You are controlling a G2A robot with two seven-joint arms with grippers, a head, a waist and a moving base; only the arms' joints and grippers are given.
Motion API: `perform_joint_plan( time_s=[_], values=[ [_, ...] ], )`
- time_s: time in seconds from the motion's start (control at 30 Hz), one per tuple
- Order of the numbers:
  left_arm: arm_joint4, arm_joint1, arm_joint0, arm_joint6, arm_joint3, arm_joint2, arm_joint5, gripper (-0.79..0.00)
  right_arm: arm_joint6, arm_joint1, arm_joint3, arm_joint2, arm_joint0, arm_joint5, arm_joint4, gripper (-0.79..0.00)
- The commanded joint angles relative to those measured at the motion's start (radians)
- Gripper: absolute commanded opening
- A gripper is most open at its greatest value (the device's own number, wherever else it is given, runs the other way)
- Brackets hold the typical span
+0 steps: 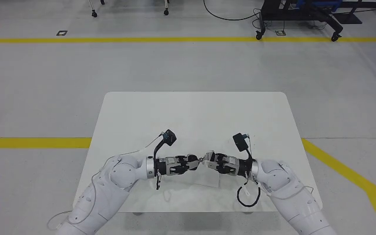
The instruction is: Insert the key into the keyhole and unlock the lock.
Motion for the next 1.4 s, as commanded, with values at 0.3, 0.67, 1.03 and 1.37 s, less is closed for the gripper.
perform_joint_plan(
  time_s=[0.3, 0.67, 1.03, 1.37],
  values=[
    [-0.001, 0.001, -0.001, 0.0, 0.003, 0.001, -0.008, -0.785, -0.031, 0.004, 0.012, 0.003, 0.002, 0.0, 0.004, -0.533],
    [0.001, -0.003, -0.012, -0.005, 0.018, 0.02, -0.005, -0.785, -0.022, -0.002, 0.025, -0.04, 0.028, 0.0, -0.013, -0.785],
    [-0.031, -0.007, -0.029, -0.016, 0.05, 0.027, -0.005, -0.785, -0.023, 0.0, 0.024, -0.057, 0.036, 0.0, -0.02, -0.785],
    [-0.086, -0.004, -0.029, -0.016, 0.074, 0.012, -0.019, 0.0, -0.043, 0.004, 0.031, -0.055, 0.038, 0.0, 0.012, -0.785]
  ],
)
